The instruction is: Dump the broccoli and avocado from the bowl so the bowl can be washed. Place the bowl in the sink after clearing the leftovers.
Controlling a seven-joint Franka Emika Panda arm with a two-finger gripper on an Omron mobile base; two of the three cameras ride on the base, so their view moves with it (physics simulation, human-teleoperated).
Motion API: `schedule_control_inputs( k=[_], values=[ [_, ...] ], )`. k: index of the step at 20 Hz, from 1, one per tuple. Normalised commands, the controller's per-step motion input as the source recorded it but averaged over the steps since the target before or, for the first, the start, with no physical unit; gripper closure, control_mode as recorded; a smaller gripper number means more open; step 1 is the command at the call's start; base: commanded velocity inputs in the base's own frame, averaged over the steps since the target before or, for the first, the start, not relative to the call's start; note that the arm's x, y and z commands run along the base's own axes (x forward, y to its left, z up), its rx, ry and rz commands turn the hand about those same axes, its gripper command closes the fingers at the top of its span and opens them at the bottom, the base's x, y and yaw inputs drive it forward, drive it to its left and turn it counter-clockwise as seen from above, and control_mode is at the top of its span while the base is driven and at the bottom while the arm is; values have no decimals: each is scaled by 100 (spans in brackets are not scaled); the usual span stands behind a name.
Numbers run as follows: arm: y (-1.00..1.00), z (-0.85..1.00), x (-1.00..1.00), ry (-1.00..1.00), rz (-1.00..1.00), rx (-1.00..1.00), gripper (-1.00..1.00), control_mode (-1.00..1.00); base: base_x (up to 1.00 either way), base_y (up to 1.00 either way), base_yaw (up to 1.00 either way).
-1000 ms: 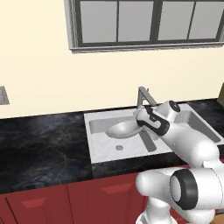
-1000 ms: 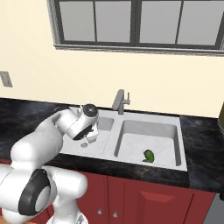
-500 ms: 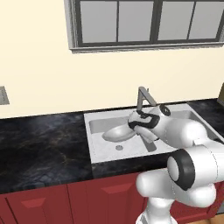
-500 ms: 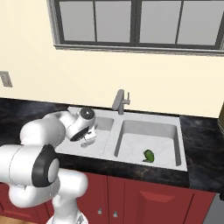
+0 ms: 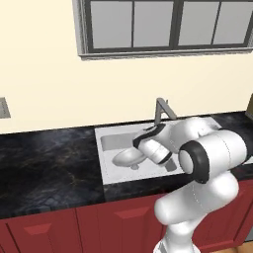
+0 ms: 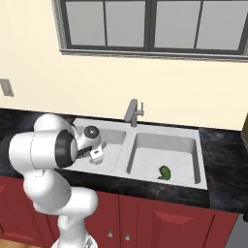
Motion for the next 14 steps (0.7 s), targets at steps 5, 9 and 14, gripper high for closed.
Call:
schedule_control_inputs(
  k=[5, 9, 14],
  values=[
    [4, -33, 17, -1, 0, -1, 100, -100, 0, 0, 0],
    [0, -45, 13, -2, 0, 0, 100, -100, 0, 0, 0],
    [0, -46, 23, 0, 0, -1, 100, -100, 0, 0, 0]
  ],
)
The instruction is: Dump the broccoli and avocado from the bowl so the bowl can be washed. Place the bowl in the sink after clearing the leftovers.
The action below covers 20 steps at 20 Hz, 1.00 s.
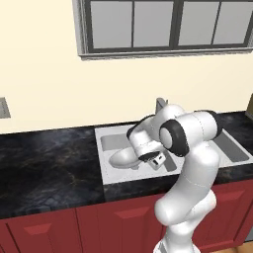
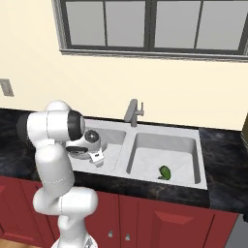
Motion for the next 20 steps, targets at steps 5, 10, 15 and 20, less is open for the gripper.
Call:
schedule_control_inputs(
  k=[5, 10, 15, 20],
  values=[
    [0, -16, 14, 0, 0, 0, -100, -100, 0, 0, 0],
    [10, 35, -17, -3, 0, -1, -100, -100, 0, 0, 0],
    [22, 99, -29, -14, 0, -8, -100, -100, 0, 0, 0],
    [9, 100, -31, -22, -1, -19, -100, -100, 0, 0, 0]
  ],
)
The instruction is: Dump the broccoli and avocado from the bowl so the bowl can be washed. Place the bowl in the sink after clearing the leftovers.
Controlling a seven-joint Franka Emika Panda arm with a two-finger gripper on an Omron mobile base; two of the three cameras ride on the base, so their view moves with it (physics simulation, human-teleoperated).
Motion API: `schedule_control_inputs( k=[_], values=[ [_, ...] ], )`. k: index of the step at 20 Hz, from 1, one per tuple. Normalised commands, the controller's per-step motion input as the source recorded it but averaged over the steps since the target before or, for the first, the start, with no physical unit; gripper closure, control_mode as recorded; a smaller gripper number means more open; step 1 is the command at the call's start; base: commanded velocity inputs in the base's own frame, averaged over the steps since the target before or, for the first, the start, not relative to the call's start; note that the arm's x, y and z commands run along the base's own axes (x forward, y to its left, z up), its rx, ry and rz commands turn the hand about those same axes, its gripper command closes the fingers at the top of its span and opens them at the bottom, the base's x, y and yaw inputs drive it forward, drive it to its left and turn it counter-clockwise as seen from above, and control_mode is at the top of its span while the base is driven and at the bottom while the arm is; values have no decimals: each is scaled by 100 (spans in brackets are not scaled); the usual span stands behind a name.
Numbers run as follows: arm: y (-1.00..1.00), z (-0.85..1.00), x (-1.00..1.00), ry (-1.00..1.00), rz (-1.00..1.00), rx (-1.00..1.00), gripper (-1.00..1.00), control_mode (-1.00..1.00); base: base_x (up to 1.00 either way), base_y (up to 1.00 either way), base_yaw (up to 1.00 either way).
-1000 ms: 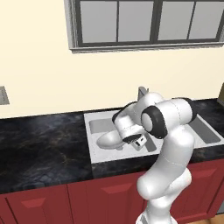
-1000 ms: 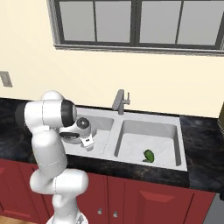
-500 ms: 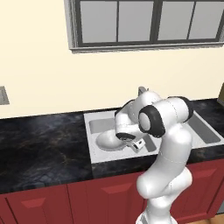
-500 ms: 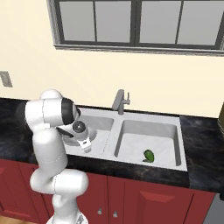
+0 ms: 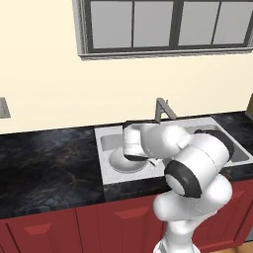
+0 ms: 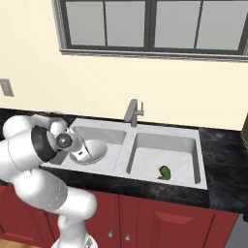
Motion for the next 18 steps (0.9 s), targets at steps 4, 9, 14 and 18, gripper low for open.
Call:
schedule_control_inputs(
  k=[4, 9, 14, 18],
  values=[
    [2, 100, -45, -21, -1, -19, -100, -100, 0, 0, 0],
    [-3, 100, -53, -28, 0, -13, -100, -100, 0, 0, 0],
    [0, 100, -39, -26, 0, -15, -100, -100, 0, 0, 0],
    [0, 100, -37, -23, 0, -13, -100, -100, 0, 0, 0]
  ],
)
